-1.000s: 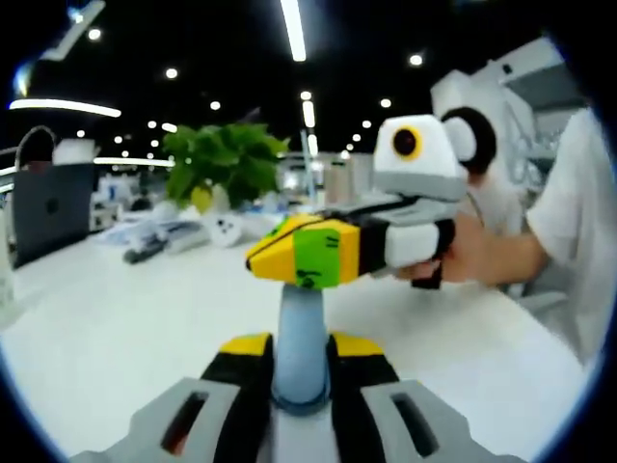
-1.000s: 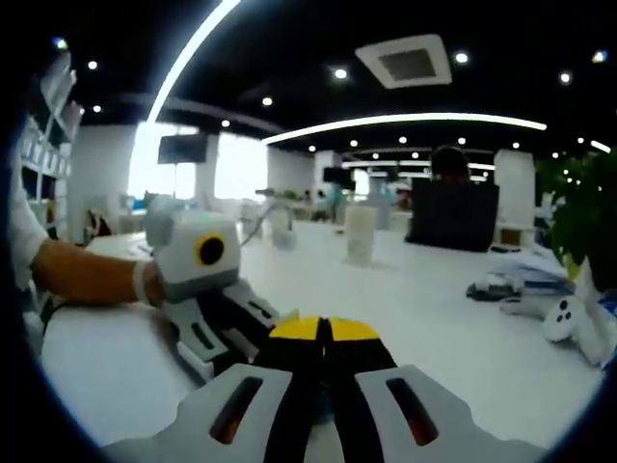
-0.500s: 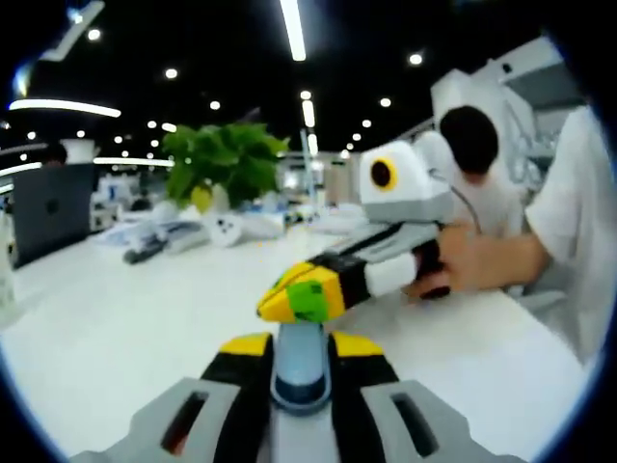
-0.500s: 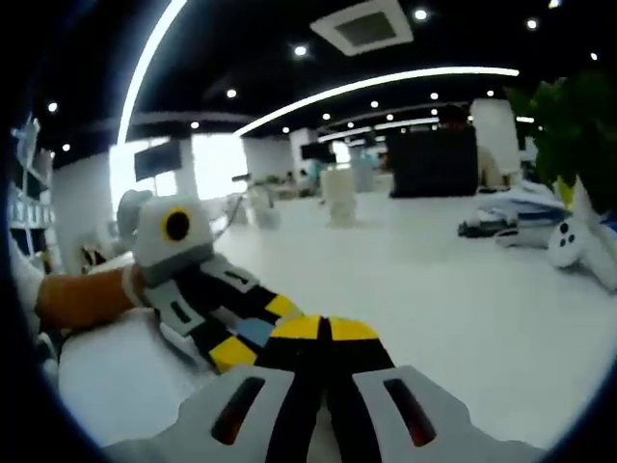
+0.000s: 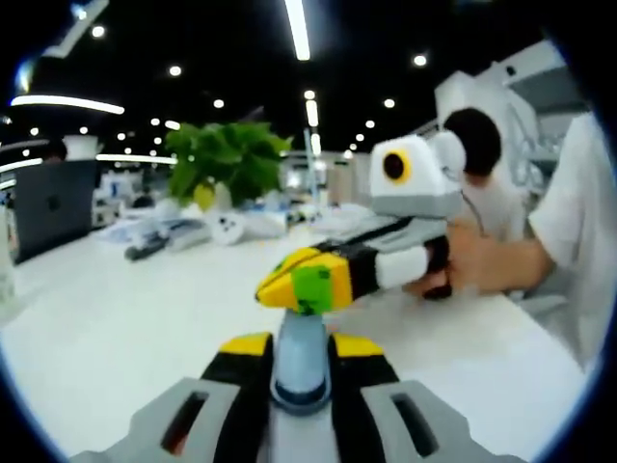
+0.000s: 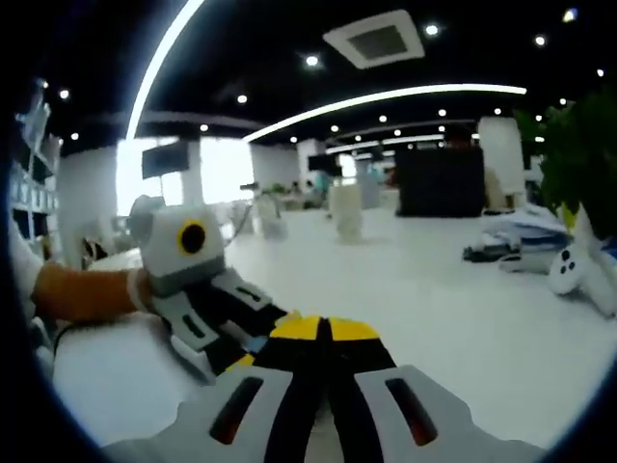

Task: Pick up the paper insert the paper into the punch align the paper edges press the punch to punch holes

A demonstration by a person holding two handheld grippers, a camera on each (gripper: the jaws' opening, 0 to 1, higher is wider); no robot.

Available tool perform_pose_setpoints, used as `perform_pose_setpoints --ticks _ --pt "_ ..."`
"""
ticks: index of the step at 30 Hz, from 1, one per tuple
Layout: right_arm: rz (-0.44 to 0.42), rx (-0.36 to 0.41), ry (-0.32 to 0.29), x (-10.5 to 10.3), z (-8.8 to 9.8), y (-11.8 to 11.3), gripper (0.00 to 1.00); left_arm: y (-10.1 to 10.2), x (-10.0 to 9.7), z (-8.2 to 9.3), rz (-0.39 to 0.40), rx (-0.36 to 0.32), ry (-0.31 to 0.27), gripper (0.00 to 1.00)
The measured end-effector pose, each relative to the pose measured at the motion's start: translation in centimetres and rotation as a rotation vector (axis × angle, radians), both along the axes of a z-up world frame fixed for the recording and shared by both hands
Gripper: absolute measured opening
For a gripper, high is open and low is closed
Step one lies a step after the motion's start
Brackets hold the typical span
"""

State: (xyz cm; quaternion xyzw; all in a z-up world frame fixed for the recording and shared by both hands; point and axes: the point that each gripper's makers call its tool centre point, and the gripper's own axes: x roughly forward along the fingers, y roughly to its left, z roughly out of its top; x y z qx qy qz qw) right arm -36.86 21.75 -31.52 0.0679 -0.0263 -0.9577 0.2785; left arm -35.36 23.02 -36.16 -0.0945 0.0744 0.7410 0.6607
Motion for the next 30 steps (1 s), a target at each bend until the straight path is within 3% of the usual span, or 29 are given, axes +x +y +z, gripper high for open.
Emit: perform_pose_setpoints --ticks 2,3,4,6,8,11,14,17,19,23,27,30 --pt "-0.012 0.111 0.022 -0.2 -0.1 -0.2 0.03 0.1 0.4 0.0 0.0 0.001 0.004 0.25" --pt "-0.009 0.121 0.039 -0.2 0.1 -0.4 0.03 0.1 0.4 0.0 0.0 0.0 0.002 0.25" --pt "0.024 0.057 0.064 0.0 1.1 -1.1 0.04 0.1 0.4 0.0 0.0 0.001 0.001 0.25" --pt "0.029 0.06 0.044 -0.1 1.6 -0.9 0.04 0.1 0.4 0.1 0.0 0.002 -0.001 0.25" --pt "0.025 0.045 0.125 -0.2 3.5 0.2 0.04 0.1 0.5 0.1 0.0 0.003 0.001 0.25" --pt "0.027 0.027 0.13 0.0 4.1 2.0 0.06 0.1 0.7 0.1 -0.002 0.005 0.006 0.25" --pt "-0.025 0.13 0.13 -0.5 2.1 5.0 0.12 0.1 0.2 0.1 -0.003 0.006 0.009 0.25" --pt "-0.052 0.176 0.096 -0.8 -0.9 7.3 0.12 0.2 0.4 0.2 -0.007 0.007 0.013 0.27" --pt "-0.079 0.168 0.08 -0.9 -1.8 8.0 0.14 0.2 0.6 0.4 -0.017 0.02 0.008 0.3" --pt "-0.095 0.152 0.078 -1.0 -1.6 8.0 0.17 0.2 0.7 0.9 -0.015 0.041 -0.002 0.32" --pt "-0.062 0.208 0.069 -0.6 -2.4 7.1 0.19 0.3 0.8 1.2 -0.019 0.06 -0.006 0.41" --pt "-0.049 0.215 0.083 -0.3 -2.1 6.4 0.2 0.3 0.5 1.2 -0.015 0.057 0.002 0.44"
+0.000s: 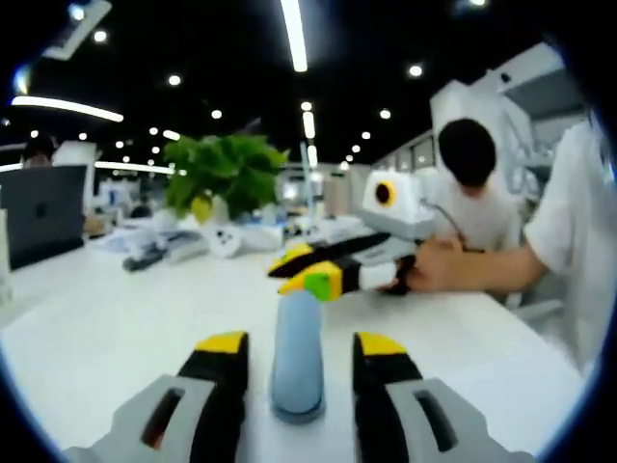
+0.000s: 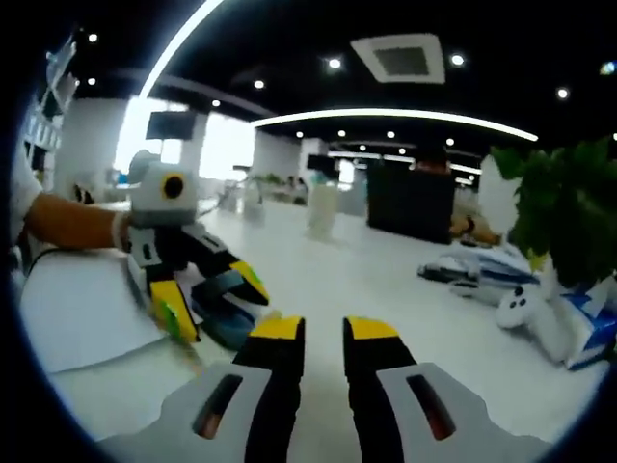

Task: Pick up the paper insert the paper into the punch align the paper edges press the punch to punch holes

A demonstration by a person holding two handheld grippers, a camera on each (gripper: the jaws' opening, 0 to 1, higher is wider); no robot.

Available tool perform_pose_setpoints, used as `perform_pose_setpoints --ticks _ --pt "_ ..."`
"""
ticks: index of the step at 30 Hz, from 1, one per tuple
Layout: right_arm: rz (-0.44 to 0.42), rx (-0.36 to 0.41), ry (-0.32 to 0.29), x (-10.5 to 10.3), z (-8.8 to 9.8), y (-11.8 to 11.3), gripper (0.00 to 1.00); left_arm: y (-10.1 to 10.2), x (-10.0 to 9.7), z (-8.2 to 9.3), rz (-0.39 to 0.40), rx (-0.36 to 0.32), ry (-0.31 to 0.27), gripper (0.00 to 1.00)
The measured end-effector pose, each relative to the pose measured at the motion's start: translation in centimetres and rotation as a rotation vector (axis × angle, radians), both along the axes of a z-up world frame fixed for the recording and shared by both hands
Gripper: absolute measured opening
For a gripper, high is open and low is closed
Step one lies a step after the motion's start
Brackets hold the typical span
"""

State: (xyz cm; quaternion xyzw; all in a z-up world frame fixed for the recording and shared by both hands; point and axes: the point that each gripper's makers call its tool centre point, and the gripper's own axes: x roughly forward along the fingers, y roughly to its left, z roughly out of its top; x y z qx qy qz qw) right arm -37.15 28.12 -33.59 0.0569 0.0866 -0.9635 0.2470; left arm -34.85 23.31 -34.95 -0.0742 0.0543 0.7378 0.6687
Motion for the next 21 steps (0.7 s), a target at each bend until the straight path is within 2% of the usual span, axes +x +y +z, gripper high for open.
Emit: perform_pose_setpoints --ticks 4,8,10,13,17,19,21 --pt "-0.014 -0.029 0.002 0.1 0.4 0.5 0.2 0.0 0.3 0.2 0.008 0.001 0.027 0.47" --pt "-0.043 -0.079 -0.02 0.0 0.5 1.4 0.23 -0.1 0.0 1.8 0.028 0.058 0.01 0.51" --pt "-0.047 -0.09 -0.029 0.0 0.4 1.6 0.23 -0.3 0.0 2.4 0.033 0.06 0.004 0.51" --pt "-0.045 -0.102 -0.025 0.1 0.6 1.5 0.25 -0.9 0.4 3.9 0.039 0.055 0.036 0.52" --pt "-0.026 -0.109 -0.024 0.2 0.8 1.1 0.27 -3.0 1.8 6.2 0.05 0.08 0.059 0.53" --pt "-0.023 -0.107 -0.025 0.2 0.8 1.0 0.28 -4.4 2.9 6.3 0.056 0.079 0.059 0.53" --pt "-0.02 -0.111 -0.024 0.3 0.8 0.9 0.28 -6.1 3.8 5.6 0.069 0.051 0.066 0.52"
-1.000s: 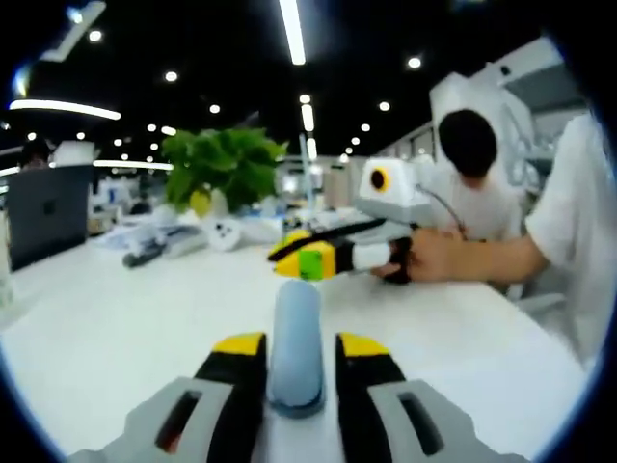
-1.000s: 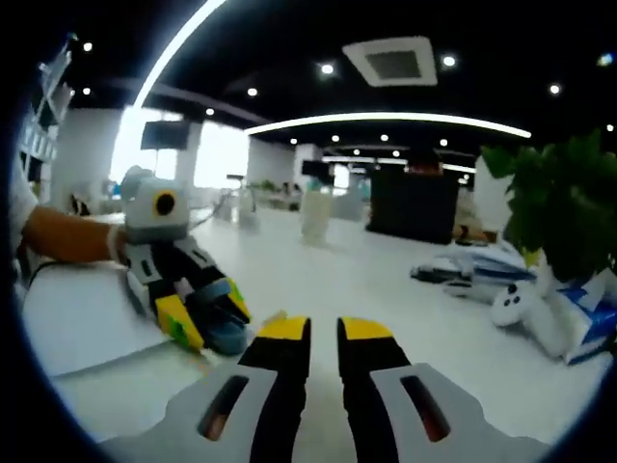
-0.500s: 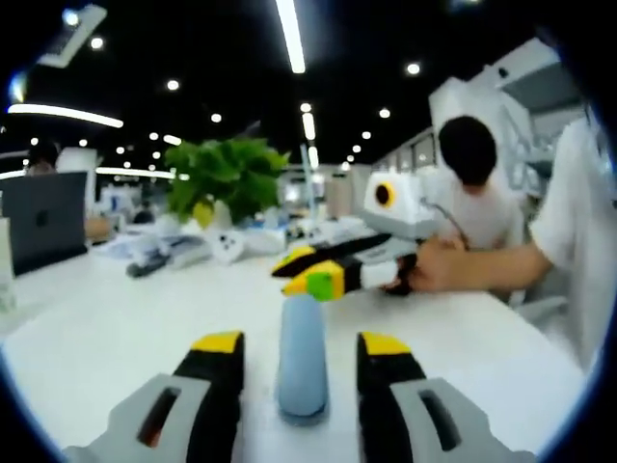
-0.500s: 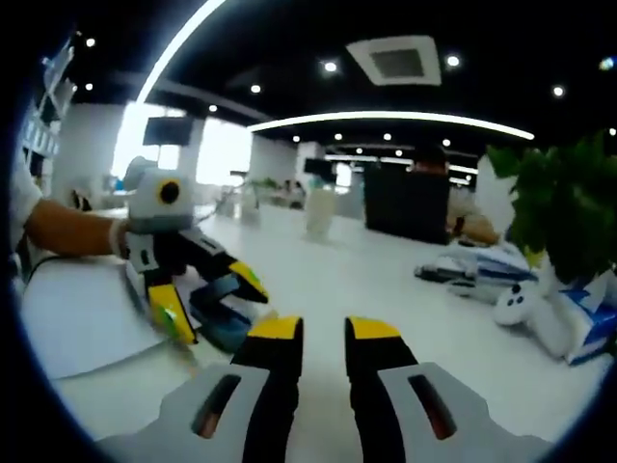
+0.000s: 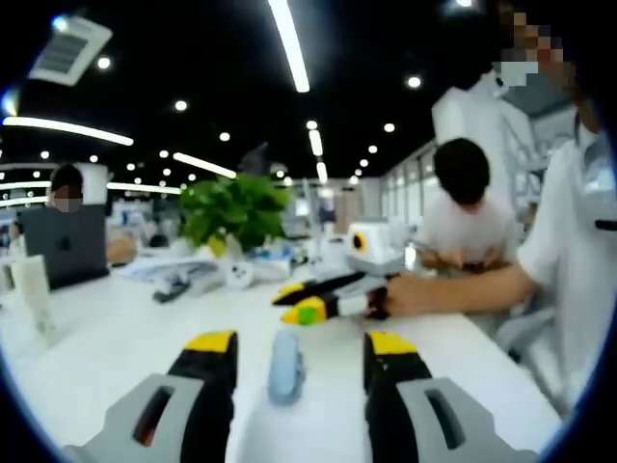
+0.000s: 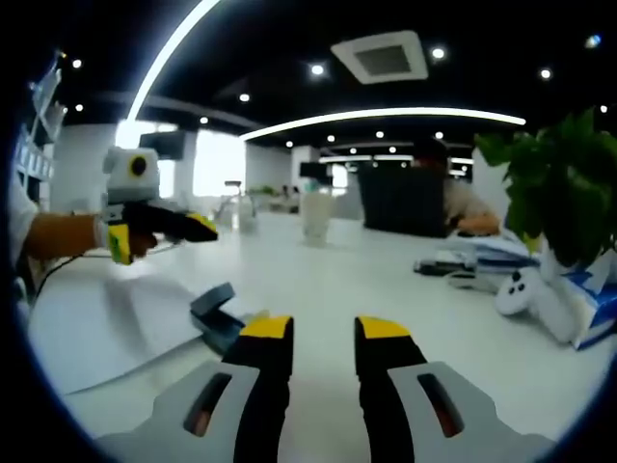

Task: Pick up the paper insert the paper into the punch align the paper edges press the punch to punch holes

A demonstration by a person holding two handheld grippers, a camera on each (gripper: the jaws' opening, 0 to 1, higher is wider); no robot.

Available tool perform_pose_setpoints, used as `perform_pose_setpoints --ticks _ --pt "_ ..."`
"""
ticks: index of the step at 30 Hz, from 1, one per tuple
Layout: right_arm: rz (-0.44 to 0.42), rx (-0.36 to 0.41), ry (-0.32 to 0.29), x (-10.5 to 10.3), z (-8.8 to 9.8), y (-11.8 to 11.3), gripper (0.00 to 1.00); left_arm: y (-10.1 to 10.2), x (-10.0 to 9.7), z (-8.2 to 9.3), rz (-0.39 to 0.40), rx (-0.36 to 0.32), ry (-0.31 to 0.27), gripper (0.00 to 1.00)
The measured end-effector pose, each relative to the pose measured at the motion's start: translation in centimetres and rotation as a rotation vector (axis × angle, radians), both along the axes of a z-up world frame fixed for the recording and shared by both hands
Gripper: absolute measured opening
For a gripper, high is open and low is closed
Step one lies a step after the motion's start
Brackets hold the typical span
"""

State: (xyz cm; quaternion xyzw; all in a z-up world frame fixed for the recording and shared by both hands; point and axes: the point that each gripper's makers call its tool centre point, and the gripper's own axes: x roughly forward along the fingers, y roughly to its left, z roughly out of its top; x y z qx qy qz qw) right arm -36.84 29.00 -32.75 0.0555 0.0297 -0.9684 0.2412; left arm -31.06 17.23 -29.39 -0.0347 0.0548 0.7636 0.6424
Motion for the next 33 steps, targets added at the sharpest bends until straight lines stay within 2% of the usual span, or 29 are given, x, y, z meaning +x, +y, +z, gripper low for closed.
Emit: perform_pose_setpoints --ticks 3,5,7,8,10,12,13,15,18,20,21,22,24,27,28,29,30,32,33 --pt "0.002 0.001 0.001 0.0 0.0 0.0 0.28 -2.5 0.9 -1.1 0.035 -0.008 -0.036 0.52" --pt "0.003 0.001 0.002 -0.1 0.0 0.1 0.28 -4.1 -0.1 -2.1 0.057 -0.017 -0.053 0.52" --pt "0.014 0.005 -0.003 -0.1 -0.1 0.0 0.27 -4.9 0.7 -3.3 0.078 -0.025 -0.088 0.53" --pt "0.021 0.013 -0.001 0.0 -0.1 -0.2 0.28 -5.3 1.0 -4.1 0.092 -0.026 -0.13 0.53" --pt "0.031 0.025 0.0 0.2 -0.2 -0.6 0.28 -5.5 1.4 -5.1 0.09 -0.039 -0.127 0.52" --pt "0.052 0.031 -0.007 0.3 -0.4 -1.0 0.29 -6.0 1.8 -6.6 0.09 -0.113 -0.109 0.5" --pt "0.058 0.038 -0.006 0.4 -0.5 -1.3 0.3 -5.9 1.8 -6.4 0.09 -0.113 -0.094 0.49" --pt "0.076 0.059 -0.003 0.6 -0.7 -1.7 0.29 -5.6 1.6 -5.8 0.09 -0.073 -0.118 0.5" --pt "0.204 0.08 -0.028 1.8 -1.3 -3.9 0.28 -5.9 0.8 -6.6 0.113 -0.105 -0.095 0.5" --pt "0.243 0.111 -0.013 2.6 -1.6 -4.7 0.29 -6.1 0.4 -6.5 0.13 -0.098 -0.11 0.49" --pt "0.281 0.11 -0.012 3.1 -1.5 -5.1 0.29 -6.1 0.5 -6.5 0.129 -0.092 -0.113 0.49" --pt "0.319 0.078 -0.027 3.7 -1.4 -5.4 0.3 -6.1 0.6 -6.5 0.127 -0.093 -0.115 0.49" --pt "0.343 0.069 -0.037 3.8 -1.4 -5.2 0.31 -6.0 0.6 -6.9 0.127 -0.11 -0.111 0.49" --pt "0.434 0.053 -0.063 4.3 -1.8 -5.5 0.33 -6.0 0.6 -7.2 0.133 -0.127 -0.106 0.49" --pt "0.467 0.068 -0.06 4.5 -1.9 -5.8 0.34 -5.6 1.2 -7.3 0.134 -0.134 -0.104 0.49" --pt "0.495 0.095 -0.081 4.8 -2.5 -5.8 0.34 -5.5 1.2 -7.5 0.135 -0.14 -0.102 0.49" --pt "0.535 0.148 -0.105 4.9 -3.5 -5.7 0.35 -5.7 0.7 -7.5 0.137 -0.143 -0.096 0.48" --pt "0.572 0.19 -0.137 4.7 -4.6 -5.7 0.34 -5.9 0.3 -7.6 0.146 -0.151 -0.075 0.46" --pt "0.571 0.174 -0.13 4.4 -4.4 -5.7 0.35 -5.9 0.3 -7.5 0.145 -0.147 -0.075 0.46"
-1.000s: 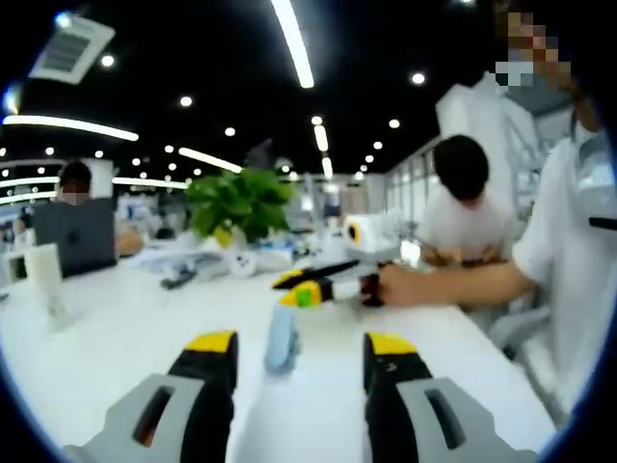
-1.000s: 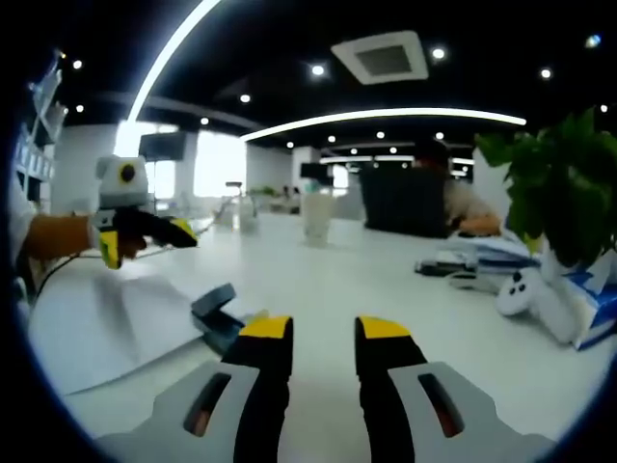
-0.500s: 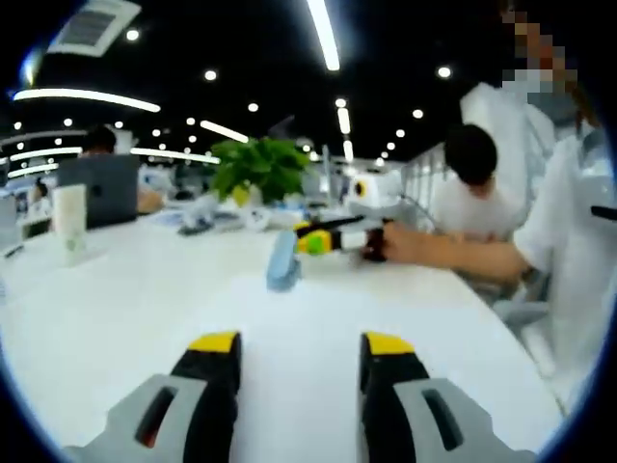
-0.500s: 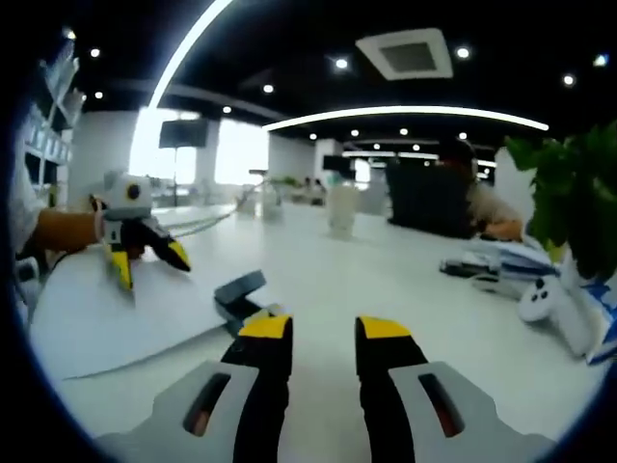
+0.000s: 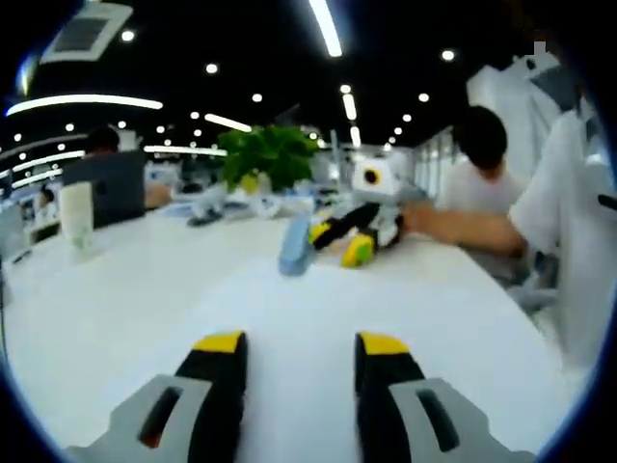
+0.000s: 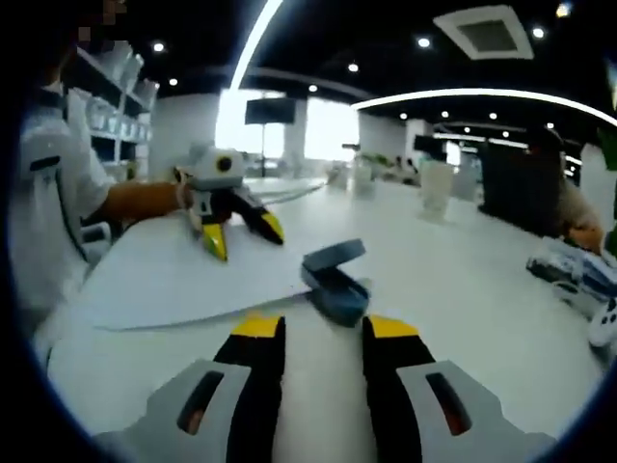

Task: Pick up the paper insert the paper into the punch align the paper edges press the punch to punch holes

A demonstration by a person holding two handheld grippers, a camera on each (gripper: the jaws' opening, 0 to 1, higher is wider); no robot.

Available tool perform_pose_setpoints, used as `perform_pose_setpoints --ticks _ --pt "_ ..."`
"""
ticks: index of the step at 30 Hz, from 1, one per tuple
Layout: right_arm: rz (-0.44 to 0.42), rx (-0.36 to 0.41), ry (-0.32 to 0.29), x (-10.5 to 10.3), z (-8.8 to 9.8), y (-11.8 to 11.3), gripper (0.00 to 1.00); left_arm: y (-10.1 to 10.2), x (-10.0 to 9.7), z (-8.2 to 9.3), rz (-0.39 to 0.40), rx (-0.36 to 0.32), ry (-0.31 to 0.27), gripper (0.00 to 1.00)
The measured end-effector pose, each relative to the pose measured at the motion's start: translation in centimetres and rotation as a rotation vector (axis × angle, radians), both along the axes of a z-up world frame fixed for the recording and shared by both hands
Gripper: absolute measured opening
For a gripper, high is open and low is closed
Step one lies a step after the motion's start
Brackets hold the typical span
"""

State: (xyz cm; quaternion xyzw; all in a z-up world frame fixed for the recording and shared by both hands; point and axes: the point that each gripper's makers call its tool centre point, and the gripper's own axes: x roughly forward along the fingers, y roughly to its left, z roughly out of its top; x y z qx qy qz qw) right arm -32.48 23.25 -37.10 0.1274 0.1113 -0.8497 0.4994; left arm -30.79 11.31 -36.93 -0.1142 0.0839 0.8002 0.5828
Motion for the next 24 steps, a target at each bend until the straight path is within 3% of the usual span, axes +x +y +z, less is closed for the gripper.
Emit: perform_pose_setpoints --ticks 11,14,17,24 --pt "0.177 -0.021 -0.059 -2.0 -0.4 -1.7 0.34 -0.5 -0.7 0.0 -0.01 0.006 0.003 0.46" --pt "0.198 -0.02 -0.06 -2.3 -0.5 -2.2 0.31 -0.8 -1.3 0.0 -0.009 0.003 0.002 0.43" --pt "0.212 -0.021 -0.05 -2.0 -0.5 -2.2 0.24 -0.6 -0.5 0.0 -0.004 0.001 0.004 0.42" --pt "0.239 -0.03 -0.042 -1.3 -0.3 -2.1 0.23 -0.5 -0.3 0.0 0.001 -0.003 0.002 0.42"
